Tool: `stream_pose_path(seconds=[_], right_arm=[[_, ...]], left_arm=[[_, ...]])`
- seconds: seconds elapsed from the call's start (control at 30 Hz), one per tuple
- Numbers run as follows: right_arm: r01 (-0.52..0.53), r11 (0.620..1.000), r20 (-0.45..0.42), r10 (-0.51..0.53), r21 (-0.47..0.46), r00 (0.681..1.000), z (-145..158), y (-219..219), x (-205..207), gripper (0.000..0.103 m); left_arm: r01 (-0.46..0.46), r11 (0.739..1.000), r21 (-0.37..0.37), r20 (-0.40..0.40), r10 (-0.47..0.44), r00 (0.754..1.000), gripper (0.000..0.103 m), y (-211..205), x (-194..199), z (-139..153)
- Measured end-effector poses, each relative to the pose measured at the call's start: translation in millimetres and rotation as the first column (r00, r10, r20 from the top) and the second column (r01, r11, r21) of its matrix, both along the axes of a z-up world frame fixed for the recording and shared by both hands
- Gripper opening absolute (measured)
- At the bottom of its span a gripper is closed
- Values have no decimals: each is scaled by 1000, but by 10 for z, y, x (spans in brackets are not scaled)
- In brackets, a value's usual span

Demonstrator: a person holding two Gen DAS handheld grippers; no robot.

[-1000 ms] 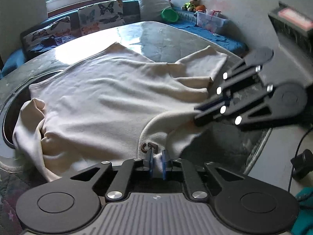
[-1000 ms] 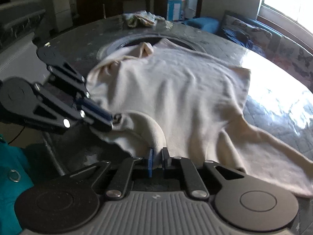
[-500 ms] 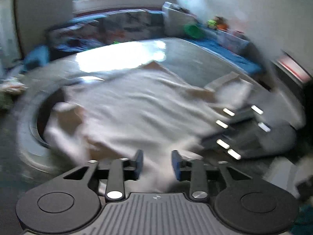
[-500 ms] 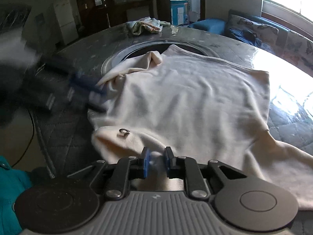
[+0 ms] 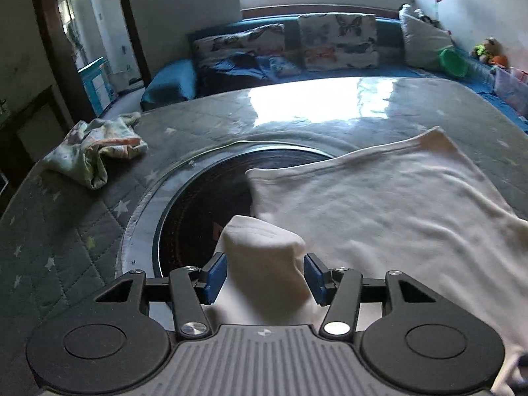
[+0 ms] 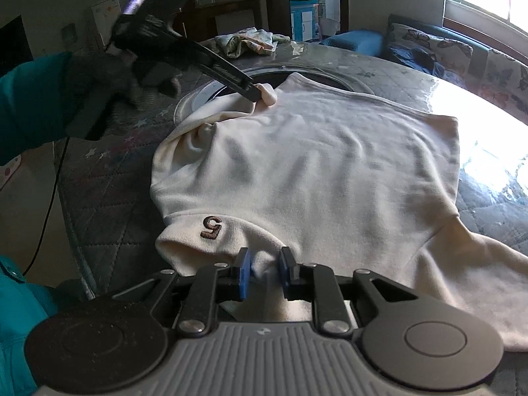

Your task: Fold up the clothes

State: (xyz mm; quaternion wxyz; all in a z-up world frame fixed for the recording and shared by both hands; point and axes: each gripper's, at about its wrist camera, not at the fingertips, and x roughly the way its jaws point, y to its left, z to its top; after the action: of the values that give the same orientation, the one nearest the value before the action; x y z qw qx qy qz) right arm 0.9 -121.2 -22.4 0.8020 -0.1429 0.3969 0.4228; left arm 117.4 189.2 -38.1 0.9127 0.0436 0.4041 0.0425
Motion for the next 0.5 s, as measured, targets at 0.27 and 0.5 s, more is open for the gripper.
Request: stream_pose_path(seconds=[0.27, 0.5], right_arm=[[-2, 1000, -2, 2, -2, 1000, 2, 17, 6, 19], [-2, 1000, 8, 2, -14, 1000, 9, 34, -17, 20]], left_arm=[[-38, 998, -55, 8, 39, 999, 11, 205, 3, -3], [-173, 976, -134, 121, 190, 974, 8, 766, -509, 328]])
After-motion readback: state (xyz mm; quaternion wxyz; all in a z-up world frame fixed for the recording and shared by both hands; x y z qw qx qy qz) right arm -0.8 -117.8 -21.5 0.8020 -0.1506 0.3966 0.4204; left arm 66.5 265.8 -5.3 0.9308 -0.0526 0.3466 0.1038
